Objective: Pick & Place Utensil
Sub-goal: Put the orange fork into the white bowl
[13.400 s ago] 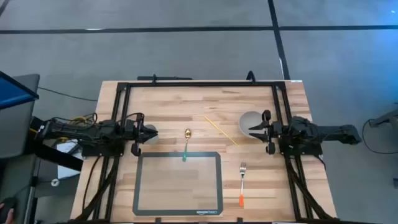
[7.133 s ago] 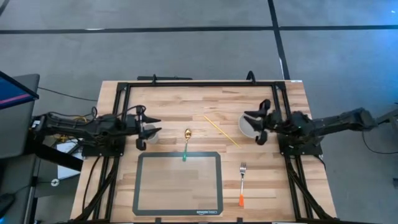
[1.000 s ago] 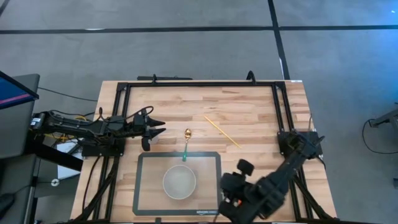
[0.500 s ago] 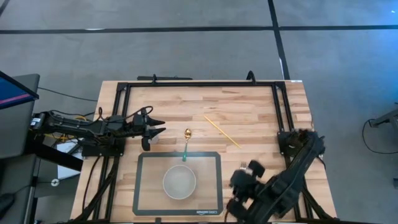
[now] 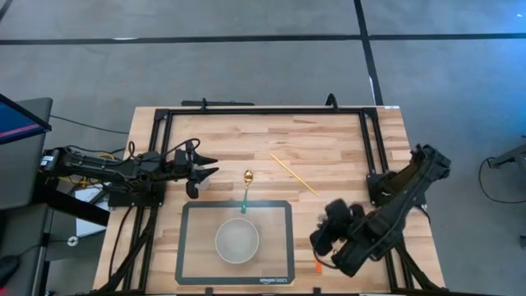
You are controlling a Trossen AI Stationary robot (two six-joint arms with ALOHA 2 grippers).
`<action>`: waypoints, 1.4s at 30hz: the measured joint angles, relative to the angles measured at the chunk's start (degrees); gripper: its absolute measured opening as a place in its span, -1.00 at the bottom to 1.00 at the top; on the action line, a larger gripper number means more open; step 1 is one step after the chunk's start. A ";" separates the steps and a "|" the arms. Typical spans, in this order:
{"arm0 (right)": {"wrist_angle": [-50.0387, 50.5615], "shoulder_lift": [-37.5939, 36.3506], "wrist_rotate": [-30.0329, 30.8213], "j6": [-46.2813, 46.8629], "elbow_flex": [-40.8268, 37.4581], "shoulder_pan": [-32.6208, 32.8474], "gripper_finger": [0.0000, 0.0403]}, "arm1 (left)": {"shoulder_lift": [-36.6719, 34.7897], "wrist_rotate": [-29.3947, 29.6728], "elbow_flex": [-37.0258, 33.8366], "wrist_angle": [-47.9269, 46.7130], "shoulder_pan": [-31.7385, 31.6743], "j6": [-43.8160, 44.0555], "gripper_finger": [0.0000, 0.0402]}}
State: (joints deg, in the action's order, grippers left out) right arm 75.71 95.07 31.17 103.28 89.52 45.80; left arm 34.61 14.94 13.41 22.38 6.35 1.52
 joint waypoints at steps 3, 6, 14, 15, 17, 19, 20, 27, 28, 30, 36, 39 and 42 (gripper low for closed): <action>-10.74 3.28 -6.68 0.30 -4.48 0.03 -0.60 | 0.07 0.00 -0.01 -0.76 -0.02 0.30 -0.35; -13.67 7.68 -10.10 1.79 -5.60 -0.04 -0.60 | 0.35 -0.02 -0.02 -1.12 0.00 0.77 -0.35; -10.10 16.40 -19.39 12.97 -5.56 -0.55 -0.60 | 0.39 -0.02 -0.01 -2.08 0.00 2.45 -0.35; -9.43 17.24 -19.53 14.39 -5.57 -0.56 -0.60 | 0.39 -0.02 -0.02 -2.08 0.00 3.38 -0.35; -8.90 18.42 -19.52 15.76 -5.59 -0.86 -0.60 | 0.39 -0.10 -0.01 -2.11 -0.01 4.73 -0.35; -9.18 18.59 -19.56 15.85 -5.75 -1.33 -0.60 | 0.39 -0.17 -0.02 -2.14 -0.01 4.95 -0.35; -10.15 18.53 -19.70 16.11 -6.01 -1.72 -0.60 | 0.39 -0.17 -0.02 -2.17 0.00 4.98 -0.35; -10.88 20.24 -23.88 16.79 -6.61 -3.99 -0.60 | 0.39 -0.17 -0.02 -2.50 -0.02 4.98 -0.35; -11.03 20.66 -24.40 16.81 -6.61 -4.09 -0.60 | 0.39 -0.17 -0.02 -2.53 0.00 4.98 -0.35; -11.83 21.39 -25.39 16.78 -6.61 -4.61 -0.60 | 0.39 -0.17 -0.02 -2.86 -0.01 4.98 -0.35; -11.50 22.25 -26.77 16.70 -6.61 -5.33 -0.60 | 0.38 -0.20 -0.02 -3.46 -0.02 4.98 -0.35; -11.50 22.27 -26.81 17.71 -6.61 -5.27 -0.60 | 0.39 -0.20 -0.02 -3.45 -0.02 4.98 -0.35; -12.02 22.27 -26.80 18.75 -7.31 -5.03 -0.60 | 0.38 -0.20 -0.02 -3.44 0.00 4.96 -0.35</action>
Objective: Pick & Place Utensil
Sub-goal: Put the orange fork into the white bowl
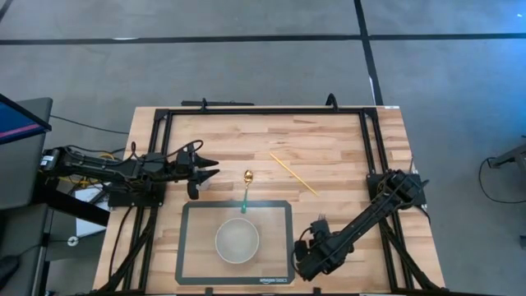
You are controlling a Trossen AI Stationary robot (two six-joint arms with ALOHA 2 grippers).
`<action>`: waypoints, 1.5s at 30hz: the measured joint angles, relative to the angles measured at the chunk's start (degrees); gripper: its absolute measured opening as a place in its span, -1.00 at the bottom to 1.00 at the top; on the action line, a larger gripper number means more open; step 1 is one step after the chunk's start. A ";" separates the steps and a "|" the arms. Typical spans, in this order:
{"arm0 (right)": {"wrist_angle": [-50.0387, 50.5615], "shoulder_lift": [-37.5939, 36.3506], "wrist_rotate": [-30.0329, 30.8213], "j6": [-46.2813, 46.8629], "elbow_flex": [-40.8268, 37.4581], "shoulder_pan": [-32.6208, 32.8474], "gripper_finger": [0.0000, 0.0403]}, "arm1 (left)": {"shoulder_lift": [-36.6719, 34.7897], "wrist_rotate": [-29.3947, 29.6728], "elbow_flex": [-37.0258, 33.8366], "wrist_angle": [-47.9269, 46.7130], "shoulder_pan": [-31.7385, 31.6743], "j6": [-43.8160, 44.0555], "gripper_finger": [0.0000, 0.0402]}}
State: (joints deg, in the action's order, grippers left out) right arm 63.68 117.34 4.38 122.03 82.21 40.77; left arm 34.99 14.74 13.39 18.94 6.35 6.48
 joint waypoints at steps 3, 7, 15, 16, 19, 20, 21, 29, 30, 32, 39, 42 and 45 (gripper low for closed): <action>-0.89 0.04 0.00 1.73 -1.64 0.26 -0.60 | -0.01 0.00 0.00 0.02 0.00 0.00 -0.35; -5.40 -0.01 0.18 2.12 -4.56 0.48 -0.60 | -0.01 0.00 0.00 0.02 0.00 0.00 -0.35; -6.01 -0.07 0.37 -0.01 -5.61 0.46 -0.62 | -0.01 0.00 0.00 0.11 -0.02 0.00 -0.35; -6.25 -0.07 0.37 -1.56 -5.66 0.42 -0.64 | -0.01 0.00 0.00 0.18 0.00 0.00 -0.35; -7.03 -0.07 0.21 -4.44 -5.72 -0.13 -0.72 | -0.01 0.00 0.00 0.28 0.00 0.00 -0.35; -7.21 -0.08 0.05 -5.07 -5.72 -0.37 -0.75 | -0.01 0.01 0.00 0.37 0.00 0.00 -0.35; -7.39 -0.27 -0.06 -5.65 -5.72 -0.55 -0.79 | -0.01 0.02 0.00 0.43 -0.02 0.00 -0.35; -8.46 -2.93 -0.10 -11.05 -4.09 -1.49 -0.92 | -0.01 0.01 0.00 0.41 0.00 0.00 -0.35; -8.05 -3.72 0.12 -11.17 -3.12 -1.60 -0.91 | -0.01 0.00 0.00 0.41 0.00 0.00 -0.35; -7.88 -4.82 0.92 -12.49 -1.03 -2.03 -0.93 | -0.01 0.02 0.00 0.41 -0.02 0.00 -0.35; -11.57 -5.44 5.42 -22.33 7.77 -5.50 -0.95 | -0.01 0.00 0.00 0.39 -0.02 0.00 -0.35; -21.01 -5.38 6.10 -30.17 9.10 -7.78 -0.95 | -0.01 0.00 -0.02 0.39 0.00 0.00 -0.35; -31.18 -5.38 6.04 -37.27 9.67 -10.19 -0.98 | -0.01 0.00 -0.02 0.39 0.00 0.00 -0.35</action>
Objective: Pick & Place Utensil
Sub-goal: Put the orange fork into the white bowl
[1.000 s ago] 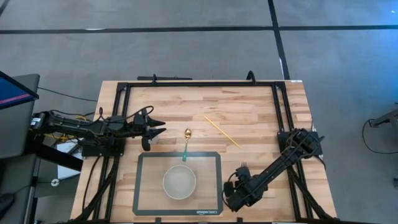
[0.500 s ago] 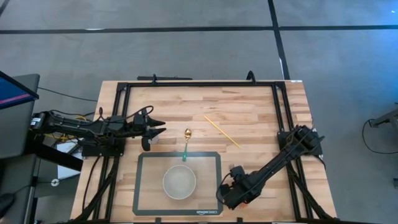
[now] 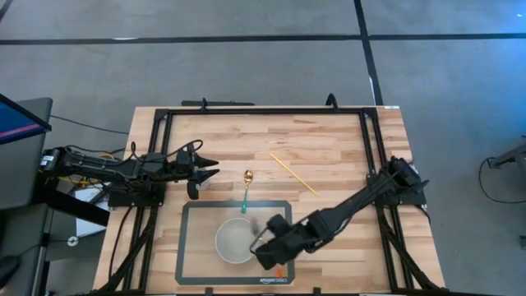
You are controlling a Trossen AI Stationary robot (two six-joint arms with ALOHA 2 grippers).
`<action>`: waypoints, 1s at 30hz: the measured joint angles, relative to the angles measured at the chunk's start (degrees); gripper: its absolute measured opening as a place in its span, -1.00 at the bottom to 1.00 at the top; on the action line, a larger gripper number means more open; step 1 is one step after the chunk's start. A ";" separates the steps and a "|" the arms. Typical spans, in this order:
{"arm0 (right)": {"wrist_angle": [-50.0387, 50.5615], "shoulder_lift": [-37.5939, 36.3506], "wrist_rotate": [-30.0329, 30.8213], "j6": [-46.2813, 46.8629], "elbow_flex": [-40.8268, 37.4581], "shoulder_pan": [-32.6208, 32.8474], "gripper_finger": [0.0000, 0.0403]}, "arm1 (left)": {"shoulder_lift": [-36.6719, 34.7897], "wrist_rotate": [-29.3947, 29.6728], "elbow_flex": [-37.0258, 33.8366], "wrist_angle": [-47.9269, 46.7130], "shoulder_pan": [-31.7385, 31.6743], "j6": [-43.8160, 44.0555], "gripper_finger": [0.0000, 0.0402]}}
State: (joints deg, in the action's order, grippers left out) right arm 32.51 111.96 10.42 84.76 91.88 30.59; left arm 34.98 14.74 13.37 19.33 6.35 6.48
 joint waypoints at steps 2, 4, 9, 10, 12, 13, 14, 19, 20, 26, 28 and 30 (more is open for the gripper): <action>-4.61 0.00 -0.71 -2.23 0.04 -1.56 -0.98 | 0.00 0.00 0.00 0.00 0.00 0.00 -0.35; -7.44 0.00 -2.83 -3.43 0.04 -3.13 -0.98 | 0.00 0.00 0.00 0.00 0.00 0.00 -0.35; -8.93 -0.02 -8.44 -1.29 -0.33 -5.93 -0.98 | 0.00 -0.02 0.00 -0.02 -0.02 0.00 -0.35; -8.98 -0.02 -9.13 -0.40 -0.33 -6.10 -0.98 | 0.00 -0.02 0.00 -0.02 -0.02 0.00 -0.35; -9.28 0.34 -9.36 1.25 -0.32 -6.01 -0.98 | 0.00 -0.02 0.00 -0.02 0.00 0.00 -0.35; -10.58 1.09 -9.70 2.21 -0.26 -5.93 -0.98 | 0.00 -0.02 0.00 -0.04 -0.01 0.00 -0.35; -12.12 1.76 -10.06 2.56 -0.23 -5.76 -0.98 | 0.02 -0.02 0.00 -0.05 -0.02 0.00 -0.35; -18.70 4.83 -12.08 3.64 -0.02 -5.11 -0.98 | 0.10 -0.02 -0.03 -0.45 -0.02 0.00 -0.35; -19.26 5.74 -12.69 3.82 -0.07 -5.13 -0.98 | 0.35 -0.04 -0.02 -0.29 0.00 0.00 -0.35; -20.38 8.99 -17.97 5.56 -0.04 -6.58 -0.96 | 0.84 -0.64 -0.07 -0.42 0.05 0.00 -0.35; -19.73 9.16 -20.10 5.77 -0.10 -7.16 -0.95 | 1.14 -0.77 -0.04 -0.37 0.07 -0.02 -0.35; -19.51 9.27 -21.06 6.43 -0.11 -7.84 -0.95 | 1.14 -0.76 -0.04 -0.30 0.07 -0.04 -0.35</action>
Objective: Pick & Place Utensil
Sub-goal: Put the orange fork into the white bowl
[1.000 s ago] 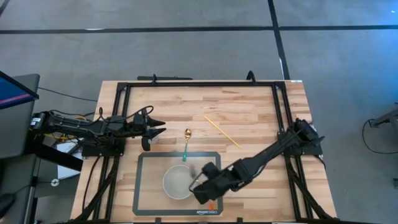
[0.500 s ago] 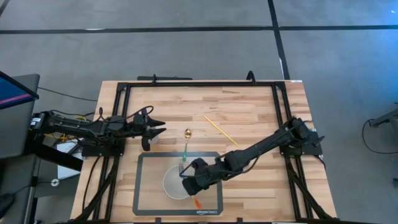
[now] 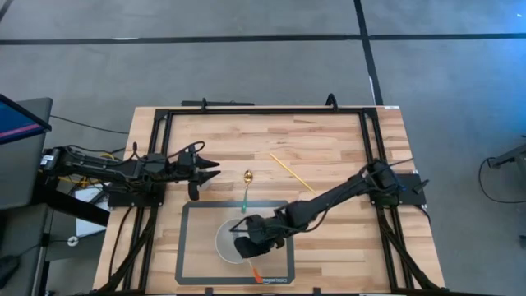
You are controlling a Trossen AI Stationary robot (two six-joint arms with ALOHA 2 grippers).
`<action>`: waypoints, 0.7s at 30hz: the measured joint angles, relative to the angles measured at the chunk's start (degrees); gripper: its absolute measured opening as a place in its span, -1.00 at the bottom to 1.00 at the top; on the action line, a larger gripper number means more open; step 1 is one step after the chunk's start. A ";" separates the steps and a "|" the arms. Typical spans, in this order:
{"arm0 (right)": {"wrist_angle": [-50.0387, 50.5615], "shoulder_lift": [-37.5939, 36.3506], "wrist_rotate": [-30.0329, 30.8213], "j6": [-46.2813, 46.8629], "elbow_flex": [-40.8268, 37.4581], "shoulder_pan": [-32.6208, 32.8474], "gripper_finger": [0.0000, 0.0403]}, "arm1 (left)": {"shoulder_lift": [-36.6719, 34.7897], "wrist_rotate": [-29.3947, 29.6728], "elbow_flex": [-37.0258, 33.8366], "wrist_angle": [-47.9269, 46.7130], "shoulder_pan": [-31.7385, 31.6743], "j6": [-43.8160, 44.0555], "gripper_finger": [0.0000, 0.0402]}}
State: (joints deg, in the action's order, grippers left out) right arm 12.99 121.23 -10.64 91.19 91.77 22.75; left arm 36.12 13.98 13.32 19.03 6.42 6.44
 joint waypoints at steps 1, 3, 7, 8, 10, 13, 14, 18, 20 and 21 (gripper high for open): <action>0.28 0.00 -0.06 0.24 0.00 -0.37 -0.95 | -0.02 0.00 0.00 0.13 0.00 -0.05 -0.35; 0.23 -0.01 -1.27 0.40 0.00 -0.85 -0.95 | -0.04 -0.01 0.00 0.18 0.00 -0.12 -0.35; -0.01 0.56 -6.94 0.61 0.00 -2.05 -0.95 | -0.07 0.02 0.00 0.35 0.00 -0.12 -0.35; -0.04 1.02 -8.59 1.66 -0.02 -2.42 -0.95 | -0.07 0.02 0.00 0.37 0.00 -0.12 -0.35; 0.12 1.95 -11.63 3.67 -0.16 -3.44 -0.95 | -0.07 -0.01 0.00 0.37 0.02 0.07 -0.35; 0.27 1.96 -13.72 2.91 -0.15 -5.15 -0.95 | -0.07 -5.09 0.00 0.47 -0.03 3.21 -0.35; 0.58 1.92 -13.72 2.68 -0.13 -5.74 -0.95 | -0.07 -8.92 0.00 0.59 0.01 5.08 -0.35; 1.01 1.97 -14.01 1.46 -0.15 -8.03 -0.95 | 0.12 -26.86 0.02 0.78 0.27 12.13 -0.39; 0.91 1.97 -15.77 1.44 -0.15 -8.96 -0.95 | 1.04 -31.24 0.02 0.76 1.86 14.98 -0.45; 0.96 1.97 -16.64 1.43 -0.15 -9.36 -0.95 | 1.89 -31.56 0.02 0.74 3.19 15.59 -0.48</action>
State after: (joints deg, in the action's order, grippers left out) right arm 13.95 123.20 -27.27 92.62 91.61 13.38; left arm 38.01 -17.58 13.34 19.77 9.60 22.04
